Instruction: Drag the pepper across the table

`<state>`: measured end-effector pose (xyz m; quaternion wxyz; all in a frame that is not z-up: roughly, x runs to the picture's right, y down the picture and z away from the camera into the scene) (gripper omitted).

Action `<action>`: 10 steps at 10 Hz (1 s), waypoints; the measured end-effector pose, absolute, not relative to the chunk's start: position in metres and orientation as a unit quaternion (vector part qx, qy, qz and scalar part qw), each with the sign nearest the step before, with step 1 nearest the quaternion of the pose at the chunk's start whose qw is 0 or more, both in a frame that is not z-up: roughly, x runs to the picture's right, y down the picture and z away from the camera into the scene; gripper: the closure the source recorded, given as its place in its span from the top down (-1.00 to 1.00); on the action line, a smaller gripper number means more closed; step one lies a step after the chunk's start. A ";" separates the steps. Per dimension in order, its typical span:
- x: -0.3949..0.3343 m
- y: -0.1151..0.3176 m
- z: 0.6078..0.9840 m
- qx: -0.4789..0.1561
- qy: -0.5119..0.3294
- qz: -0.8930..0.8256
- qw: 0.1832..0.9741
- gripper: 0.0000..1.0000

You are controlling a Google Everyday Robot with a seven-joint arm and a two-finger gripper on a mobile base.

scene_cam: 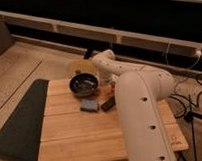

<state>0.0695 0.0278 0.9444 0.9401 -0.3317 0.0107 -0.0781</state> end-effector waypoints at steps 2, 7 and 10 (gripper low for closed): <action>0.096 0.016 0.929 -0.318 0.026 -0.051 0.946 -0.81; 0.180 -0.009 0.887 -0.279 0.073 0.046 0.956 -0.81; 0.241 -0.010 0.854 -0.260 0.110 0.109 0.953 -0.81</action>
